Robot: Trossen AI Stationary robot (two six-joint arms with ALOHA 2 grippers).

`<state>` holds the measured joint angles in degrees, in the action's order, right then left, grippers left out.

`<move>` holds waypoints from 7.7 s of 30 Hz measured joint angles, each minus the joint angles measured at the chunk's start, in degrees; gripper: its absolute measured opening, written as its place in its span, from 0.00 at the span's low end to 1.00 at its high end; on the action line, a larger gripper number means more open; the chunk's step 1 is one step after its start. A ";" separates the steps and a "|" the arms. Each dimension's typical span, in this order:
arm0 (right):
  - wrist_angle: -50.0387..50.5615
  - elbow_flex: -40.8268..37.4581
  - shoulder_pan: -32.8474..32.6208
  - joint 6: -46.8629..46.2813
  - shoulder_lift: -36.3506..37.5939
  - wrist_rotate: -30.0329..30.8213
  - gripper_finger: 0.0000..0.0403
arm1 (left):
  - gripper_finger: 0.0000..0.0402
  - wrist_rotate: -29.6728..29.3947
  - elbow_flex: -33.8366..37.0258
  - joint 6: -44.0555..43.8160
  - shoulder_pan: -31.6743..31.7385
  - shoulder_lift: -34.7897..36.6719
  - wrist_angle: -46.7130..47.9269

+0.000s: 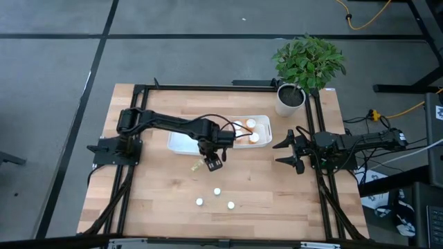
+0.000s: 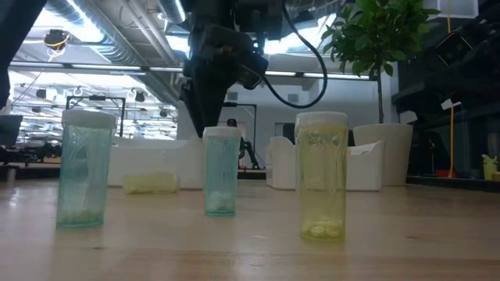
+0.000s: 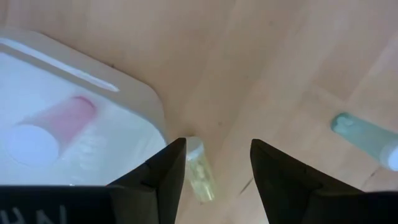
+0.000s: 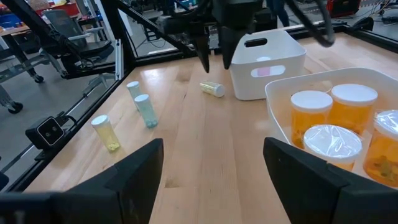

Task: Pick and place medicine bottles into bin by pill shape (circle, oval)
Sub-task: Put the top yellow pill bottle into the left white bin

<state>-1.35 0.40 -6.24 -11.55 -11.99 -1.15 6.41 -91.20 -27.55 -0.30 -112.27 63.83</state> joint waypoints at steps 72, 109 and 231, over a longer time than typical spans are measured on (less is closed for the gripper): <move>0.01 0.00 0.00 0.02 0.00 0.02 0.69 | 0.61 -9.09 15.30 -25.79 -10.62 -0.07 -11.74; 0.01 0.02 0.02 0.00 0.00 0.02 0.69 | 0.53 -9.07 15.08 -28.72 -10.86 -2.14 -16.13; 0.00 0.01 0.02 0.00 0.00 0.01 0.69 | 0.38 -83.20 48.07 -69.33 -47.54 -0.24 -37.83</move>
<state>-1.35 0.41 -6.22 -11.55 -11.99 -1.14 -76.79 -43.13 -96.88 -47.84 -112.51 26.00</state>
